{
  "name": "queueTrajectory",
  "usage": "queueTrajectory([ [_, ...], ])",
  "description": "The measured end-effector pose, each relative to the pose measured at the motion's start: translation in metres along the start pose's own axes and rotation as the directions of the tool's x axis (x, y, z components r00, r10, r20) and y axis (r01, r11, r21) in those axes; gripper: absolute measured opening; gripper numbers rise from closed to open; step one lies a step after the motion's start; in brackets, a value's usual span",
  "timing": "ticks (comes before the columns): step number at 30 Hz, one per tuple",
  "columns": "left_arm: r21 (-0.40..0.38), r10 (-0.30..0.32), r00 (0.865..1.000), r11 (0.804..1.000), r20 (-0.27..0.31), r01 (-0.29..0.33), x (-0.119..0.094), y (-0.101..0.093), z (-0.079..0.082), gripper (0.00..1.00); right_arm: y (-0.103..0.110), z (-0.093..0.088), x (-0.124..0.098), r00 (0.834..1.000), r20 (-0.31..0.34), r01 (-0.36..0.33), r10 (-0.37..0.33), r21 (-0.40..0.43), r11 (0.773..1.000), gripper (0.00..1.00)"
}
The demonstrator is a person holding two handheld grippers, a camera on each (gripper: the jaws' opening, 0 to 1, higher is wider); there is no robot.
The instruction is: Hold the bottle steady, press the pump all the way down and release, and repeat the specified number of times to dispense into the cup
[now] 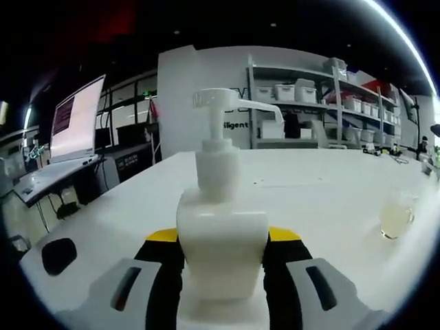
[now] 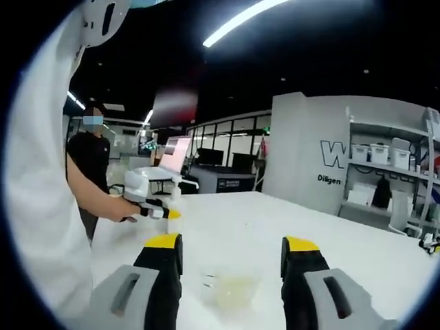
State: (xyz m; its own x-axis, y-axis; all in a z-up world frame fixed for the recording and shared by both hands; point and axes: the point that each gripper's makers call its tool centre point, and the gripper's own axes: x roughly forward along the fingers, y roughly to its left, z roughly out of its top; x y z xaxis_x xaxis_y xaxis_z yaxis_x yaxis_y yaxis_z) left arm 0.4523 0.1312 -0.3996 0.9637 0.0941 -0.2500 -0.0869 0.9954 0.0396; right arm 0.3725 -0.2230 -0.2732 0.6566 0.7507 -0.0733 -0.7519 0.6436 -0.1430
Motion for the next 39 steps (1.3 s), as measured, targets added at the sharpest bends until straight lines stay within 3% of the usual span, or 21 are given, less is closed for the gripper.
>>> queueTrajectory([
  [2,0.002,-0.002,1.000,1.000,-0.002,0.002,0.001,0.000,0.000,0.43,-0.001,0.000,0.001,1.000,-0.011,0.004,-0.004,0.008,1.000,0.55],
  [3,0.005,-0.007,1.000,1.000,-0.003,0.007,0.001,0.000,-0.001,0.43,-0.001,0.003,0.001,1.000,0.006,0.000,0.000,-0.014,1.000,0.56],
  [4,0.006,-0.008,1.000,1.000,-0.003,0.008,0.001,0.000,-0.001,0.43,0.001,0.006,0.001,1.000,0.027,-0.012,0.012,0.017,1.000,0.57],
  [5,0.004,-0.012,1.000,1.000,-0.003,0.013,0.001,0.000,-0.001,0.43,-0.003,-0.001,0.001,1.000,-0.019,0.005,-0.005,0.000,1.000,0.56],
  [6,0.007,-0.019,1.000,1.000,-0.004,0.019,0.001,-0.001,-0.001,0.43,-0.001,0.001,0.001,1.000,-0.004,-0.007,0.007,0.000,1.000,0.55],
  [7,0.007,-0.024,1.000,1.000,-0.004,0.024,0.001,-0.001,-0.001,0.43,-0.001,0.002,0.002,1.000,0.015,-0.007,0.006,0.036,0.999,0.57],
  [8,0.004,-0.032,0.999,0.999,-0.005,0.032,0.002,-0.002,-0.001,0.43,-0.004,0.001,0.001,1.000,0.003,0.005,-0.005,-0.001,1.000,0.59],
  [10,0.011,-0.043,0.999,0.999,-0.007,0.043,0.002,-0.004,0.000,0.43,-0.002,0.001,0.001,1.000,0.009,-0.008,0.007,0.042,0.999,0.59],
  [12,0.020,-0.056,0.998,0.998,-0.013,0.057,0.002,-0.007,0.000,0.43,-0.002,0.003,0.002,1.000,0.024,-0.007,0.007,0.028,1.000,0.65],
  [16,0.024,-0.089,0.996,0.996,-0.014,0.089,0.002,-0.013,0.000,0.43,-0.002,0.002,0.002,1.000,0.016,-0.005,0.004,0.040,0.999,0.65],
  [17,0.027,-0.090,0.996,0.996,-0.014,0.090,0.002,-0.014,0.000,0.42,0.000,0.001,0.002,1.000,0.004,-0.021,0.021,0.029,0.999,0.59],
  [22,0.033,-0.114,0.993,0.993,-0.012,0.114,0.002,-0.023,0.000,0.42,0.001,0.001,0.002,1.000,-0.001,-0.028,0.028,0.048,0.998,0.57],
  [23,0.030,-0.117,0.993,0.993,-0.013,0.118,0.002,-0.024,0.000,0.42,0.001,0.003,0.002,1.000,0.007,-0.025,0.025,0.013,1.000,0.56],
  [25,0.036,-0.128,0.992,0.991,-0.014,0.128,0.001,-0.030,0.000,0.42,0.004,0.002,0.004,0.999,0.006,-0.041,0.040,0.070,0.997,0.56],
  [26,0.036,-0.143,0.990,0.989,-0.014,0.143,0.000,-0.034,0.000,0.42,0.000,0.004,0.004,1.000,0.008,-0.026,0.026,-0.003,1.000,0.55],
  [28,0.044,-0.151,0.988,0.988,-0.014,0.151,0.000,-0.036,0.000,0.42,0.004,0.004,0.005,0.999,0.013,-0.049,0.048,0.053,0.997,0.54],
  [31,0.048,-0.170,0.985,0.984,-0.015,0.171,-0.001,-0.043,0.000,0.42,0.009,0.001,0.008,0.997,-0.011,-0.080,0.081,0.066,0.995,0.47],
  [32,0.052,-0.179,0.984,0.982,-0.012,0.179,-0.002,-0.047,0.000,0.42,0.009,-0.001,0.009,0.996,-0.029,-0.085,0.085,0.012,0.996,0.47],
  [34,0.052,-0.184,0.983,0.981,-0.012,0.185,-0.003,-0.051,0.000,0.42,0.010,-0.002,0.010,0.995,-0.024,-0.090,0.092,0.062,0.994,0.48],
  [35,0.062,-0.205,0.979,0.977,-0.015,0.206,-0.005,-0.057,-0.001,0.43,0.011,-0.003,0.009,0.995,-0.027,-0.095,0.096,0.028,0.995,0.48],
  [39,0.067,-0.228,0.974,0.971,-0.014,0.228,-0.007,-0.065,-0.001,0.42,0.013,-0.008,0.010,0.994,-0.044,-0.102,0.104,0.047,0.994,0.46],
])
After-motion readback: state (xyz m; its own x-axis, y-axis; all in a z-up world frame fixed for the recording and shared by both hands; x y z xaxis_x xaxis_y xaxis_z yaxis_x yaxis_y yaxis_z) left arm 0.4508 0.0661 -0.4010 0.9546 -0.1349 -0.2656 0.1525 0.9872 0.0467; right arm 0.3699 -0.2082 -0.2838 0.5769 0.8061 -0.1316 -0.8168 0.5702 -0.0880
